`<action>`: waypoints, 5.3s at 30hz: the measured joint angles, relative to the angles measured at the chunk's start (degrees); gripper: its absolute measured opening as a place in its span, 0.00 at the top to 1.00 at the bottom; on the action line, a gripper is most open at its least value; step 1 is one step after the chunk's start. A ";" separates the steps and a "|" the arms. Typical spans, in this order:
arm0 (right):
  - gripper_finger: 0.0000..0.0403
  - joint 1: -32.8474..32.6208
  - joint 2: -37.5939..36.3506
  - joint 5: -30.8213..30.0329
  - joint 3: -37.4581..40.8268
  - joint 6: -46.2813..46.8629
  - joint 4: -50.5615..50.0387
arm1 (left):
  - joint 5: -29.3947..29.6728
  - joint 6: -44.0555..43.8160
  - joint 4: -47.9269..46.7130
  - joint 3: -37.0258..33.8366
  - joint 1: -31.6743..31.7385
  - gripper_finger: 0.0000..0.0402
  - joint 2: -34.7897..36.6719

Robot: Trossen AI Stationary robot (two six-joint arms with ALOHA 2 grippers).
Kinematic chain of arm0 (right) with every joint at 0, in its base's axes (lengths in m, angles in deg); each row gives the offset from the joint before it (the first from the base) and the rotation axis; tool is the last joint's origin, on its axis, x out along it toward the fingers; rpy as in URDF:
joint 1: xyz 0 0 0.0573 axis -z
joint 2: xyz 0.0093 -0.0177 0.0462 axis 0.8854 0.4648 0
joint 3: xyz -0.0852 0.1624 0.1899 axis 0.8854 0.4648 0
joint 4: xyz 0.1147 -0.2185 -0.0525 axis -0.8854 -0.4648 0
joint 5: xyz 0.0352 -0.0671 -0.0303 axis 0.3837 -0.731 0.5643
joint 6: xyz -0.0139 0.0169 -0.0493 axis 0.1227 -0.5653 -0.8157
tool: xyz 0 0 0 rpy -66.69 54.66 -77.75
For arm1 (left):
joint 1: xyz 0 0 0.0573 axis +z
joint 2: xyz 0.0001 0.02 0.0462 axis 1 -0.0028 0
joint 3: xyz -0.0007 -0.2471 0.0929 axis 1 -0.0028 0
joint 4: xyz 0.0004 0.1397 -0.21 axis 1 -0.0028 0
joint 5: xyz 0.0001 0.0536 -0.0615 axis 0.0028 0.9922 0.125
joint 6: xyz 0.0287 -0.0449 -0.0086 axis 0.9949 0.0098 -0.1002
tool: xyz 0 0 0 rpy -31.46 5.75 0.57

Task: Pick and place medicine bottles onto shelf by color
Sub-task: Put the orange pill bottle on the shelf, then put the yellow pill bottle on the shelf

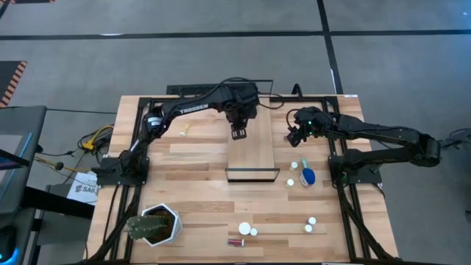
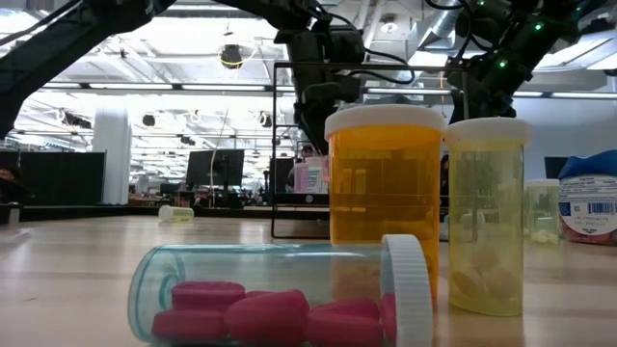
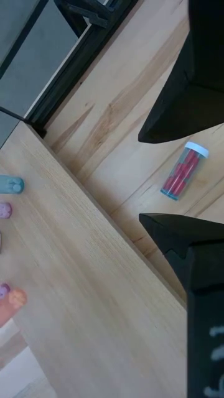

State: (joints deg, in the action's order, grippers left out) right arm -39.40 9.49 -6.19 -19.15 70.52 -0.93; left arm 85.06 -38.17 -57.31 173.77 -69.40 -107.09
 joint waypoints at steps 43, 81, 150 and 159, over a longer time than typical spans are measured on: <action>0.46 0.02 0.00 -0.02 0.00 0.00 0.02 | -2.65 8.65 3.55 -0.29 3.35 0.74 -3.69; 0.46 0.00 0.00 0.00 0.00 0.00 0.00 | -2.84 3.05 -5.15 5.35 2.75 0.63 -0.80; 0.46 -19.33 4.54 13.63 -10.97 29.00 11.35 | 13.18 -24.77 54.82 -85.07 -11.95 0.63 89.22; 0.46 -17.49 8.89 25.04 -16.47 23.38 9.24 | 13.47 -24.84 54.52 -85.07 -11.95 0.63 89.20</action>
State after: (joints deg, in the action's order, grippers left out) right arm -56.89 18.38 18.85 -35.62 93.91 8.31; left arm 98.53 -63.01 -2.80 88.70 -81.35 -17.89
